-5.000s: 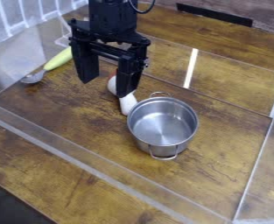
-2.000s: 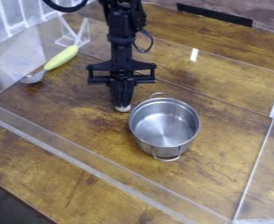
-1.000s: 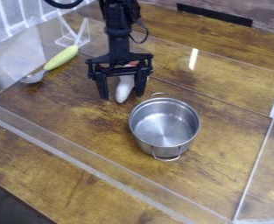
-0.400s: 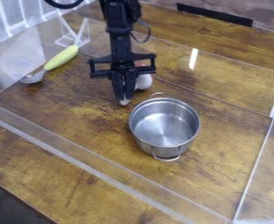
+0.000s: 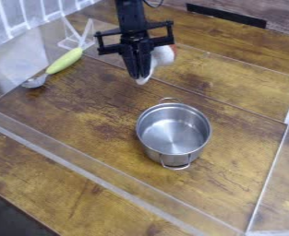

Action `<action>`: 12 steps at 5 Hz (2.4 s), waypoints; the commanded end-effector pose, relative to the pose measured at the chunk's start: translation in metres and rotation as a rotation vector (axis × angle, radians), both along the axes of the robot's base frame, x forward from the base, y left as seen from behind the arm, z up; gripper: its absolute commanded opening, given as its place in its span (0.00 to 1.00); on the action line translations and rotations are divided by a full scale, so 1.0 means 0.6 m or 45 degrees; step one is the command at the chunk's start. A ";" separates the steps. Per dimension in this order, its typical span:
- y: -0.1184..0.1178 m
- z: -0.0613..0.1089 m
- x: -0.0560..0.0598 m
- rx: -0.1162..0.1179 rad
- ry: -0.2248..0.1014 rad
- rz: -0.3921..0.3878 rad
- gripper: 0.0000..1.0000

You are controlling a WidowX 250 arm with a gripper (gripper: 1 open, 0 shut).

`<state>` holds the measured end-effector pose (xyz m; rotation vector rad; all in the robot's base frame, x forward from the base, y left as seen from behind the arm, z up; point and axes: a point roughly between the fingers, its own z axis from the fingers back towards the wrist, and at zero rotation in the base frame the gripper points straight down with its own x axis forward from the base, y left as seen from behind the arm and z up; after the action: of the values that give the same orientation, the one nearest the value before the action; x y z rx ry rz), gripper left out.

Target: Put the mushroom in the silver pot

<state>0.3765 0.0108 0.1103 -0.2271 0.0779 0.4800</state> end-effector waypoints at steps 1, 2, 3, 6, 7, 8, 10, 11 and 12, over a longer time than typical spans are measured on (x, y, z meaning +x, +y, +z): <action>-0.047 0.051 -0.037 0.006 -0.100 -0.148 0.00; -0.078 0.035 -0.069 -0.001 -0.085 -0.297 0.00; -0.095 0.004 -0.079 -0.001 -0.077 -0.351 0.00; -0.103 -0.063 -0.072 -0.002 -0.080 -0.468 0.00; -0.104 -0.079 -0.065 0.001 -0.079 -0.489 1.00; -0.105 -0.089 -0.058 0.003 -0.088 -0.510 1.00; -0.103 -0.097 -0.045 -0.004 -0.115 -0.493 1.00; -0.101 -0.101 -0.039 -0.004 -0.124 -0.488 1.00; -0.100 -0.105 -0.033 -0.004 -0.130 -0.485 0.00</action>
<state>0.3483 -0.0483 0.0314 -0.2301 0.0813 0.0996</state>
